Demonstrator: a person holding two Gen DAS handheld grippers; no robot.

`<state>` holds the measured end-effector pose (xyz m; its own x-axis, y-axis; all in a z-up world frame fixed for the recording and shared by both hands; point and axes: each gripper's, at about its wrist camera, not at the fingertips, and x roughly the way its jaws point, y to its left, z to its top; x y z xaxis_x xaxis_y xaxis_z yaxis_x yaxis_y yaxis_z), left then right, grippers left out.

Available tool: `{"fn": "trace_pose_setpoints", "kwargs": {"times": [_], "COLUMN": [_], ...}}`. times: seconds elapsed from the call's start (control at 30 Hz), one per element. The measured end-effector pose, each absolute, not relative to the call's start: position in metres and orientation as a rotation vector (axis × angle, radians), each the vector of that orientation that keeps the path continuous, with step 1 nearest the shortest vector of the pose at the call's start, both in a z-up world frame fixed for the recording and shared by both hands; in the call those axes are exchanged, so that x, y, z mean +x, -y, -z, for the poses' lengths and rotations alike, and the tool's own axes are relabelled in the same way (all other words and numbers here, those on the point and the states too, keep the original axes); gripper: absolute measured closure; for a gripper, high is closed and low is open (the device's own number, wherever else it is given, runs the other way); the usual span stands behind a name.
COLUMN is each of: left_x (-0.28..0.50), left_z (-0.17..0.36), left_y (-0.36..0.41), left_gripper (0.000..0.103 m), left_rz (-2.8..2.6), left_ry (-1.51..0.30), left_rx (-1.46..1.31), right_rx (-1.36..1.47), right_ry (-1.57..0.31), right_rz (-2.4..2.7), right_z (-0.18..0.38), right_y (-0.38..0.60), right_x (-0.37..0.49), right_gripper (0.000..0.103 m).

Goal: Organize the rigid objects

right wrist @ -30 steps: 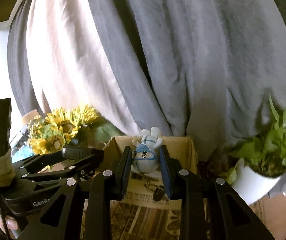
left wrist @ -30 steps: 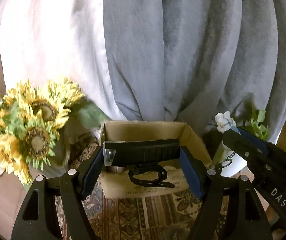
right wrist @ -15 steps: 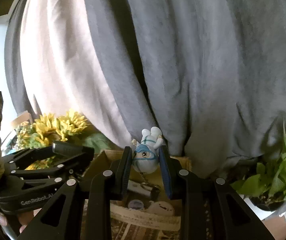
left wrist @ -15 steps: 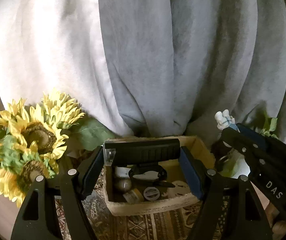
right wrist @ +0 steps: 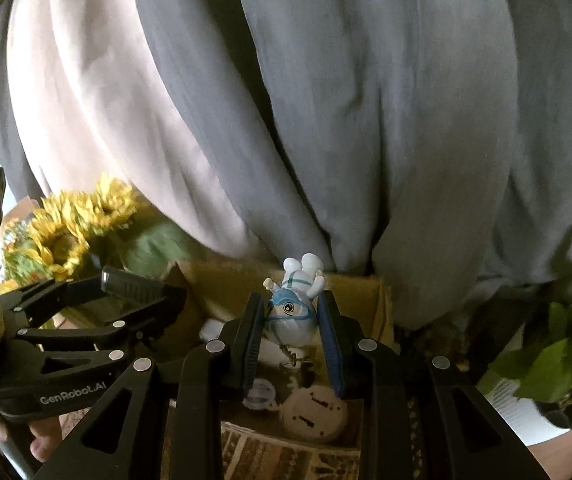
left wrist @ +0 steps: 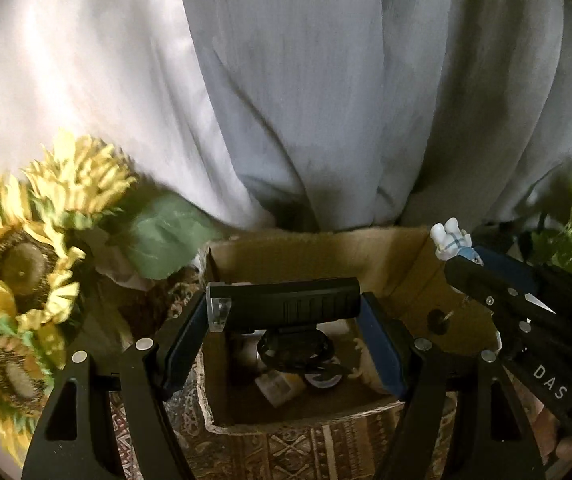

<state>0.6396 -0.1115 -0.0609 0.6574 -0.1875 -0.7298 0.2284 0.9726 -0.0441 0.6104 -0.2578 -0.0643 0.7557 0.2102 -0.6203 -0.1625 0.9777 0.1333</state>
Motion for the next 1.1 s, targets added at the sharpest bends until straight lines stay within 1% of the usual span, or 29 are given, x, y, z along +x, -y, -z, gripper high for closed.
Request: {"fn": "trace_pose_setpoints", "kwargs": {"times": [0.33,0.53,0.57,0.6,0.63,0.67,0.73,0.8,0.83,0.97,1.0,1.03,1.1], "left_x": [0.655,0.655,0.653,0.651,0.647,0.643,0.628,0.615,0.602,0.561,0.551,0.536,0.519], "left_z": [0.095,0.101,0.099,0.097,0.094,0.090,0.080,0.070,0.062,0.039,0.034,0.027,0.019], "left_y": [0.120,0.123,0.123,0.123,0.124,0.124,0.124,0.122,0.120,0.114,0.114,0.113,0.110], "left_gripper": [0.029,0.028,0.028,0.024,0.022,0.020,0.019,0.015,0.014,0.005,0.002,0.000,0.000], "left_rz": [0.227,0.213,0.207,0.201,0.192,0.183,0.163,0.138,0.114,0.053,0.042,0.027,0.006], "left_ry": [-0.934,-0.959,-0.952,-0.942,-0.924,-0.911,-0.870,-0.838,-0.807,-0.724,-0.707,-0.681,-0.651], "left_rx": [0.112,0.148,0.151,0.155,0.162,0.166,0.179,0.183,0.180,0.157,0.154,0.151,0.145], "right_rx": [0.079,0.068,0.069,0.069,0.066,0.063,0.061,0.059,0.054,0.029,0.022,0.019,0.016], "right_ry": [-0.825,-0.881,-0.884,-0.885,-0.878,-0.869,-0.834,-0.804,-0.788,-0.725,-0.711,-0.692,-0.664], "right_rz": [-0.215,-0.208,-0.207,-0.204,-0.195,-0.183,-0.147,-0.127,-0.110,-0.045,-0.029,-0.021,-0.020], "right_z": [0.105,0.117,0.117,0.117,0.115,0.113,0.105,0.097,0.091,0.070,0.065,0.058,0.048], "right_y": [0.260,0.259,0.259,0.260,0.260,0.261,0.264,0.268,0.269,0.275,0.275,0.276,0.278], "right_x": [0.628,0.631,0.630,0.629,0.626,0.623,0.613,0.603,0.594,0.563,0.555,0.543,0.526], "right_gripper": [0.074,0.073,0.069,0.066,0.055,0.047,0.046,0.046,0.045,0.034,0.032,0.031,0.027]}}
